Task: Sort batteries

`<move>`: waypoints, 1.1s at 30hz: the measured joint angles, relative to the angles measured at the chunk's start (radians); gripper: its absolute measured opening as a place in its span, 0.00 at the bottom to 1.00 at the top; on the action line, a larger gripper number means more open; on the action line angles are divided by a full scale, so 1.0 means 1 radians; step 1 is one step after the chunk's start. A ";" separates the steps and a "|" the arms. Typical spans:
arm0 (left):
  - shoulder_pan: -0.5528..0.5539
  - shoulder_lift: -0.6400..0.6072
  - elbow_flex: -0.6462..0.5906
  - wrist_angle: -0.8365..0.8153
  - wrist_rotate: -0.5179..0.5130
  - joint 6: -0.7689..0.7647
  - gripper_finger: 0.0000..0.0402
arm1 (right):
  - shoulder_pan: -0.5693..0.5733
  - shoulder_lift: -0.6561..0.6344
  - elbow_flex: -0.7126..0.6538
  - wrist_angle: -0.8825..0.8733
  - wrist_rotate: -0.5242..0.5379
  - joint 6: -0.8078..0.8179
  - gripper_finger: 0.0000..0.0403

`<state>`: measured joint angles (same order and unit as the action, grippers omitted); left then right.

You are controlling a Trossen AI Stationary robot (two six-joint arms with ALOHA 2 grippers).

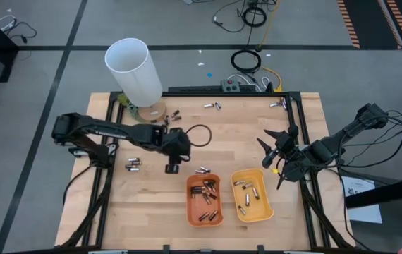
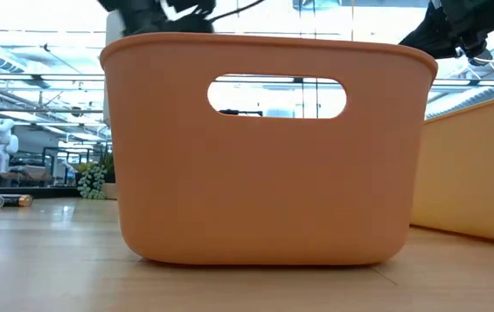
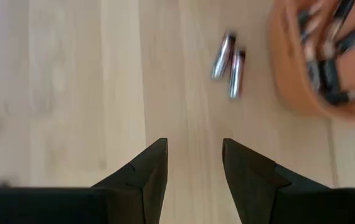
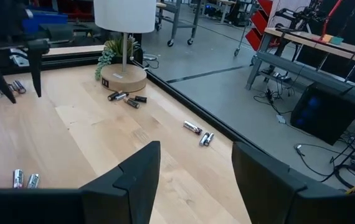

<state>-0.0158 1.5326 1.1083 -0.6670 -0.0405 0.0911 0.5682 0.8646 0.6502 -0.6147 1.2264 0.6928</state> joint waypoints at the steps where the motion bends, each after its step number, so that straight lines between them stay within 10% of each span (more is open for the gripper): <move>1: -0.001 -0.016 -0.030 -0.005 -0.001 -0.027 0.40 | 0.000 0.000 0.000 0.000 0.001 0.000 0.48; 11: -0.053 -0.125 -0.267 0.082 -0.039 -0.221 0.40 | -0.006 0.000 0.000 -0.002 0.029 -0.021 0.48; 33: -0.066 -0.152 -0.277 0.007 -0.073 -0.343 0.40 | -0.058 0.000 0.000 0.003 0.026 -0.063 0.48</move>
<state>-0.0820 1.3808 0.8314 -0.6603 -0.1135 -0.2520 0.5103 0.8642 0.6498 -0.6121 1.2521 0.6300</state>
